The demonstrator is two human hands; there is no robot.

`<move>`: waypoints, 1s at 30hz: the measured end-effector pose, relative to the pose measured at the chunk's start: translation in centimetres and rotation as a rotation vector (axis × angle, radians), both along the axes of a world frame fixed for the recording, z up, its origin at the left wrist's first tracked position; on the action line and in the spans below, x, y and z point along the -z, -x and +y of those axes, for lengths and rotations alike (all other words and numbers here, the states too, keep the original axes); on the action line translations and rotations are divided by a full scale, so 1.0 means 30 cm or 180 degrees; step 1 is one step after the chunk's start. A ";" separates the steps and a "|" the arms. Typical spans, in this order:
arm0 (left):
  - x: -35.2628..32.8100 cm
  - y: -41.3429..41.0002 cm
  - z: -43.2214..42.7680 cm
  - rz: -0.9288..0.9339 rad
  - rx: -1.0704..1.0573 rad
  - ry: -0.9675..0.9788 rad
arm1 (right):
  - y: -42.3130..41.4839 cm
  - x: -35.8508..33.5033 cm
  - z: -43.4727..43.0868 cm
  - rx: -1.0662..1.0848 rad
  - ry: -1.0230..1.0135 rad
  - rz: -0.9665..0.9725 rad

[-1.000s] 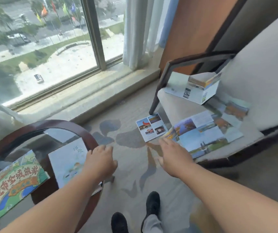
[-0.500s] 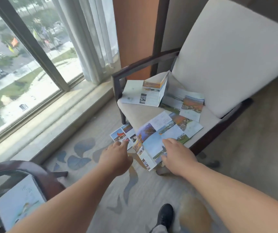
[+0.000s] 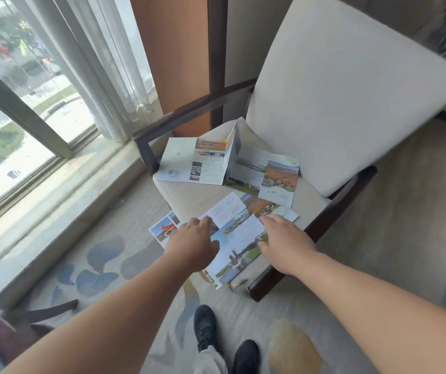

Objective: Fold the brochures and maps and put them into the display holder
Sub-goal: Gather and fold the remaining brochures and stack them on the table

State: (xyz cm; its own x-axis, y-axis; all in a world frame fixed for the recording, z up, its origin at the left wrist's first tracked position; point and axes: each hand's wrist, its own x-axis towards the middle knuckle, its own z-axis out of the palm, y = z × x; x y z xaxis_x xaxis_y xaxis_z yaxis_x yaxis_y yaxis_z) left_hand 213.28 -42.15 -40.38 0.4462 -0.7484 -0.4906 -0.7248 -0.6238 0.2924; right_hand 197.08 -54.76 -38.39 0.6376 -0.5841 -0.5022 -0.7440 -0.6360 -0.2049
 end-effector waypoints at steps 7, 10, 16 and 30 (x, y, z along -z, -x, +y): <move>0.068 -0.058 -0.140 0.0079 0.0137 -0.0073 | -0.061 0.051 -0.143 0.0214 -0.0003 0.0026; 0.101 -0.069 -0.200 0.0131 0.0188 -0.0181 | -0.083 0.095 -0.199 0.0277 -0.0094 0.0075; 0.204 -0.050 -0.389 0.0270 0.0295 -0.0278 | -0.084 0.222 -0.373 0.0291 -0.0227 0.0148; 0.581 0.047 -0.864 0.0224 0.0061 -0.0480 | -0.126 0.589 -0.757 0.0217 -0.0596 0.0192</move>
